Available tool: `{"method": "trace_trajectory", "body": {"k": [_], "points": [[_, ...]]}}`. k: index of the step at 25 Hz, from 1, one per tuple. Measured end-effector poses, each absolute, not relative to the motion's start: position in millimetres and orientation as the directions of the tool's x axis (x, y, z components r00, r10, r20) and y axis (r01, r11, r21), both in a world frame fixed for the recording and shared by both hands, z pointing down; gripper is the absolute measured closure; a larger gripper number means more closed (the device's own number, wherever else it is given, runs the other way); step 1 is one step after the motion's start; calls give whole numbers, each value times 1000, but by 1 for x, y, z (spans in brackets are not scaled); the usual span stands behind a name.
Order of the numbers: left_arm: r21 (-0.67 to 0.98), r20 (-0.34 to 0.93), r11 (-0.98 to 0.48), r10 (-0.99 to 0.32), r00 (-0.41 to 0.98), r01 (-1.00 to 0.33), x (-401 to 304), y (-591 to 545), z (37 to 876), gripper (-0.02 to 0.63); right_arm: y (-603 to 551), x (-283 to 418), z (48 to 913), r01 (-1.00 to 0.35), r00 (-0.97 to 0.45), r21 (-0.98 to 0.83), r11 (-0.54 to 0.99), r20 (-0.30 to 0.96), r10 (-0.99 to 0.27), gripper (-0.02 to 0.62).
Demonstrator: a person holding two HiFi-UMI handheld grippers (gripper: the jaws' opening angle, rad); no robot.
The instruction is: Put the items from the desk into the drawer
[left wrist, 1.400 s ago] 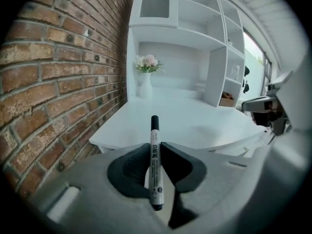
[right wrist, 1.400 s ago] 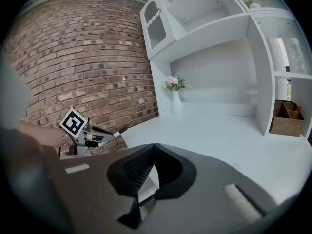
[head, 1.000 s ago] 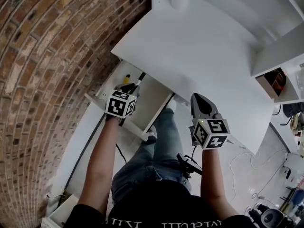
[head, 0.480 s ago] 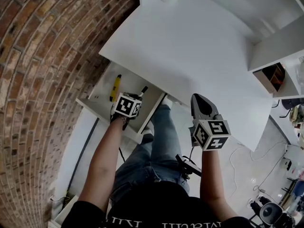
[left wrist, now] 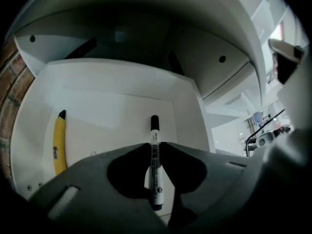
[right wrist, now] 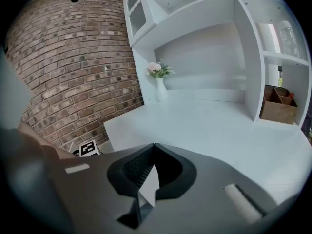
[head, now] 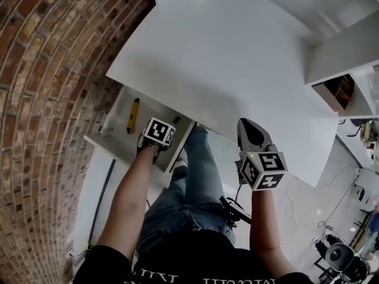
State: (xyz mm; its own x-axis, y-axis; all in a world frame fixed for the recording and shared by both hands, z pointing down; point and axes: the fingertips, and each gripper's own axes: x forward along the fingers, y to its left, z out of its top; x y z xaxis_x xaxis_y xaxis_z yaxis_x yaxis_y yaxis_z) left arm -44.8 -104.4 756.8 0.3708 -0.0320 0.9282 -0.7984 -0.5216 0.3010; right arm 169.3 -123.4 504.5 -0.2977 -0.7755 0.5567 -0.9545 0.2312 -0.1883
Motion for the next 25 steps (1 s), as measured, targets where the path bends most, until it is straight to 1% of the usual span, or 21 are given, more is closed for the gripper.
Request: {"method": "trace_trajectory", "body": {"k": [4,8,11,12,13,14,21,25], "points": [[307,935,-500,-1,355,-810,-44,-101,771,537,-127,176,511,-957,-290,-187,222,568,-770,589],[294,948,-527,55,313,-798,-46,-89,785,532,-127,173,512,-953,-302,-191,233,577,-759,589],[313,944,-519,82,319,-795,-46,-82,789,528,-128,171,508,-953,-302,-180,243,567,-766,589],[318,942,-513,76,327,-797,-46,-83,787,507,-127,170,507,-953,-302,-176,245,564,-768,589],[319,940,-509,65,334,-799,-46,-84,784,474,-126,169,505,-954,-301,-174,245,562,-771,589],[318,938,-509,50,342,-800,-46,-86,780,459,-125,168,504,-954,-300,-174,244,560,-773,589],[323,895,-500,-116,432,-804,-48,-111,728,459,-112,153,491,-952,-307,-175,252,536,-787,589],[305,859,-496,-225,460,-813,-58,-123,690,459,-104,140,475,-947,-322,-178,269,514,-795,589]]}}
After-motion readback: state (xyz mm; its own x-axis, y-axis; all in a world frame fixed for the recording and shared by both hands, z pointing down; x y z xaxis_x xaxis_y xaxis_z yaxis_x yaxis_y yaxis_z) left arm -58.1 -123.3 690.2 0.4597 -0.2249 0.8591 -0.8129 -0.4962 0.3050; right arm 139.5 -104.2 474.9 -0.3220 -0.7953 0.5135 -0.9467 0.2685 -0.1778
